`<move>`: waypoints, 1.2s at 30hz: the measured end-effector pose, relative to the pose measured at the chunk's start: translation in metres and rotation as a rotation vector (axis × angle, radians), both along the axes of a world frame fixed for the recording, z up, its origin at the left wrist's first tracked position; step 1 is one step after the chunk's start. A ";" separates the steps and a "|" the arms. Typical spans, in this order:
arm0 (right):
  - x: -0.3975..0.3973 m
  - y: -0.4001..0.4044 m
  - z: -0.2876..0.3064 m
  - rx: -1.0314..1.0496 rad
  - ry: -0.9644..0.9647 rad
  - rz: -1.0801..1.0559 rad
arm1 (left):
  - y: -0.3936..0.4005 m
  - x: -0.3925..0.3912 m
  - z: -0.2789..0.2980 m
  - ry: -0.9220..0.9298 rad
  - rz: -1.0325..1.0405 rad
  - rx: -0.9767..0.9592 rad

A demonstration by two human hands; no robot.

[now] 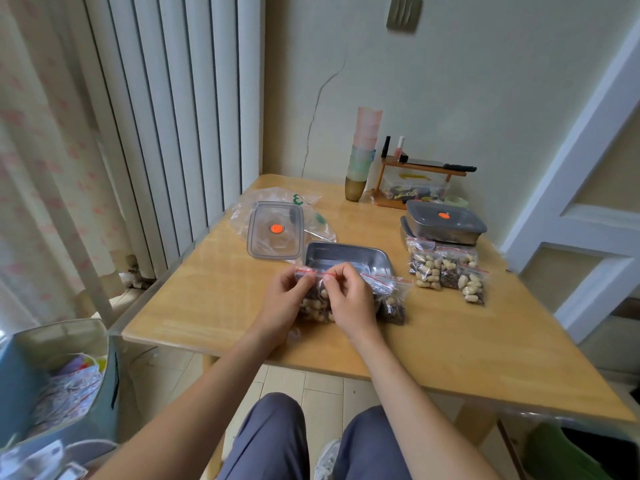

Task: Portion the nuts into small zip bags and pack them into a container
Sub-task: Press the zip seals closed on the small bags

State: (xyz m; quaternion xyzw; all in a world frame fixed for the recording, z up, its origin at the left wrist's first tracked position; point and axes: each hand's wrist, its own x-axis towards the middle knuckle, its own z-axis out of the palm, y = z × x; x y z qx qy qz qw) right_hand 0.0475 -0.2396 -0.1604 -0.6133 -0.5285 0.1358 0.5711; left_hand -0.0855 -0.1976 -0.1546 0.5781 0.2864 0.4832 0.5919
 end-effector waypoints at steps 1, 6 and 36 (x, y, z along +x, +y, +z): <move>0.000 0.000 -0.001 0.003 0.012 0.005 | 0.001 0.000 -0.001 -0.005 0.001 0.007; 0.007 -0.003 0.000 -0.027 0.181 0.115 | 0.006 -0.005 -0.006 -0.037 0.044 0.012; 0.197 -0.022 0.027 -0.416 -0.329 -0.392 | 0.015 0.069 0.020 0.561 0.517 0.685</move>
